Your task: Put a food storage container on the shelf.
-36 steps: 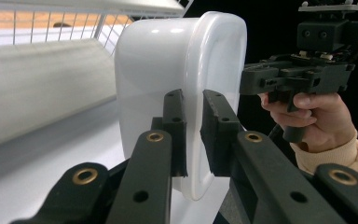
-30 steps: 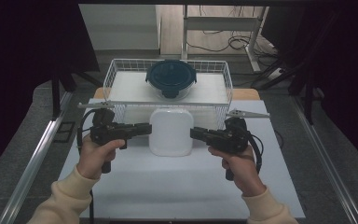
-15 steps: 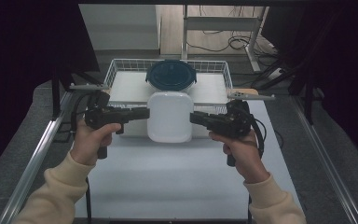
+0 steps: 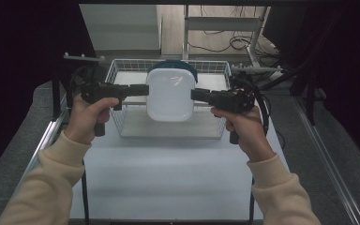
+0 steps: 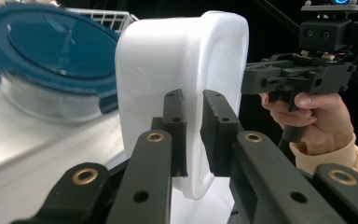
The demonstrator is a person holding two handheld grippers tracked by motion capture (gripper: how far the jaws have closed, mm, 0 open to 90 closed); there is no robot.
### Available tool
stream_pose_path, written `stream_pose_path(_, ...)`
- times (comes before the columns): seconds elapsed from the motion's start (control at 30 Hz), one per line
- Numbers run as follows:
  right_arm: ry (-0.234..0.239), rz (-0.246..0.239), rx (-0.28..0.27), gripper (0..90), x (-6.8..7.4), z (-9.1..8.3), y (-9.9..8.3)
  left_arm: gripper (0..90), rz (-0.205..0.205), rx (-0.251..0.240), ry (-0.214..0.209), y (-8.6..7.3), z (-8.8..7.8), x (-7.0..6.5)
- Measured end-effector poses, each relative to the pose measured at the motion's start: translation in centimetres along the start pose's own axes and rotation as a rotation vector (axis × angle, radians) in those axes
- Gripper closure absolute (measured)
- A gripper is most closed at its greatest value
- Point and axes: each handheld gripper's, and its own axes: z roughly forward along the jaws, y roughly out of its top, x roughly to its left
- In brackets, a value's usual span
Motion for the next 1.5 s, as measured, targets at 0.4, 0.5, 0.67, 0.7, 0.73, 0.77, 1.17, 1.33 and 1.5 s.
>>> stream_pose_path(0.4,-0.002,0.008,0.02,79.4,-1.4,1.5,4.7,80.3,-0.05,0.004,-0.005,4.5,0.3,2.4)
stream_pose_path(0.5,-0.001,0.01,0.02,79.3,-1.7,1.9,5.6,80.1,-0.067,0.004,-0.012,5.3,0.4,3.1)
stream_pose_path(0.67,-0.002,0.033,0.034,79.3,-2.6,2.8,6.9,80.0,-0.086,0.015,-0.003,6.4,0.8,4.2)
stream_pose_path(0.7,-0.003,0.042,0.04,79.3,-2.8,3.0,7.0,80.0,-0.096,0.016,-0.003,6.5,1.0,4.5)
stream_pose_path(0.73,-0.004,0.048,0.042,79.3,-3.0,3.2,7.1,80.0,-0.106,0.019,-0.001,6.6,1.1,4.8)
stream_pose_path(0.77,-0.006,0.056,0.045,79.2,-3.3,3.4,7.2,79.9,-0.112,0.026,0.0,6.7,1.3,5.1)
stream_pose_path(1.17,-0.006,0.148,0.072,76.7,-6.1,5.5,7.9,79.2,-0.242,0.025,-0.01,7.5,3.2,8.6)
stream_pose_path(1.33,-0.003,0.253,0.064,74.0,-7.6,6.3,8.2,77.7,-0.318,-0.012,-0.029,7.5,4.1,10.1)
stream_pose_path(1.5,0.013,0.352,0.04,72.0,-9.4,7.2,8.1,75.4,-0.368,-0.032,-0.034,7.5,5.0,11.2)
